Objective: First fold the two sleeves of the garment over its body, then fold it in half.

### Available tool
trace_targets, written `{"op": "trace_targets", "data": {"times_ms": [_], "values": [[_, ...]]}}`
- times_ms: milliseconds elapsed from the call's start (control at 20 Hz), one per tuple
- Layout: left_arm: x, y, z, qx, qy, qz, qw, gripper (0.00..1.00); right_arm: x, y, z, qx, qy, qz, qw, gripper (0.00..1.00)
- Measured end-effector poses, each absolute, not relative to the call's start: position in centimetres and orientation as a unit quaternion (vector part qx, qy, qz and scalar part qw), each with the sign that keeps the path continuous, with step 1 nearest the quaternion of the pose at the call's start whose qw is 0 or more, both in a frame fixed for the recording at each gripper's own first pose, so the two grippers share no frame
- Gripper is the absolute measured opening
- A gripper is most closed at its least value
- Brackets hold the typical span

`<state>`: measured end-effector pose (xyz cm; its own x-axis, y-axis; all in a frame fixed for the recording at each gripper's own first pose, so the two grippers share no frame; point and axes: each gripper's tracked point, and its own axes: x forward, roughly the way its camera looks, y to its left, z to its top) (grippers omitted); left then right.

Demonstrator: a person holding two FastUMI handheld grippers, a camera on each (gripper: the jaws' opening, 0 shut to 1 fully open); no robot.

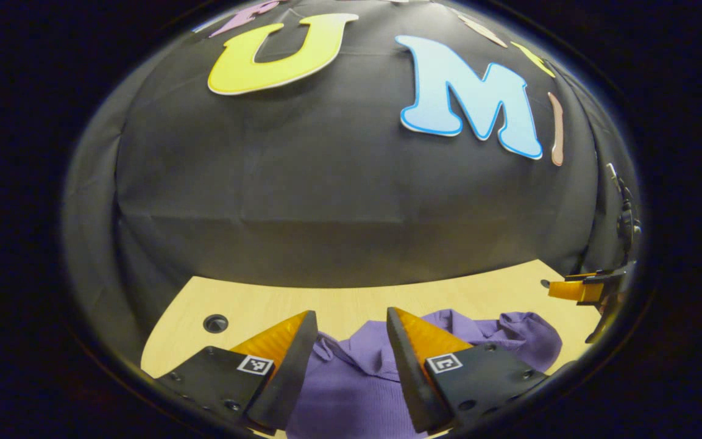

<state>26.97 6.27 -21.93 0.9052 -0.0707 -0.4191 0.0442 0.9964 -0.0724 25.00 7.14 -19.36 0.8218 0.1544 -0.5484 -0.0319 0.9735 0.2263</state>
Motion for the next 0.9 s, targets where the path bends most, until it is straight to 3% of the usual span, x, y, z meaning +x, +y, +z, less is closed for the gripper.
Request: {"op": "trace_targets", "data": {"times_ms": [150, 250, 500, 900], "values": [[24.8, 5.4, -19.8, -0.018, 0.198, -0.024, 0.980, 0.87, 23.4, 7.0, -16.9, 0.090, 0.264, 0.060, 0.958, 0.95], [23.1, 4.7, -18.2, -0.022, 0.187, -0.020, 0.982, 0.94, 21.9, 6.9, -14.7, 0.086, 0.239, 0.066, 0.965, 0.95], [18.5, 3.3, -13.6, -0.015, 0.147, -0.012, 0.989, 0.97, 17.5, 5.7, -9.0, 0.079, 0.172, 0.073, 0.979, 0.95], [11.0, 0.5, -7.1, -0.015, 0.085, -0.008, 0.996, 0.94, 9.6, 3.9, -3.4, 0.070, 0.103, 0.087, 0.988, 0.94]]}}
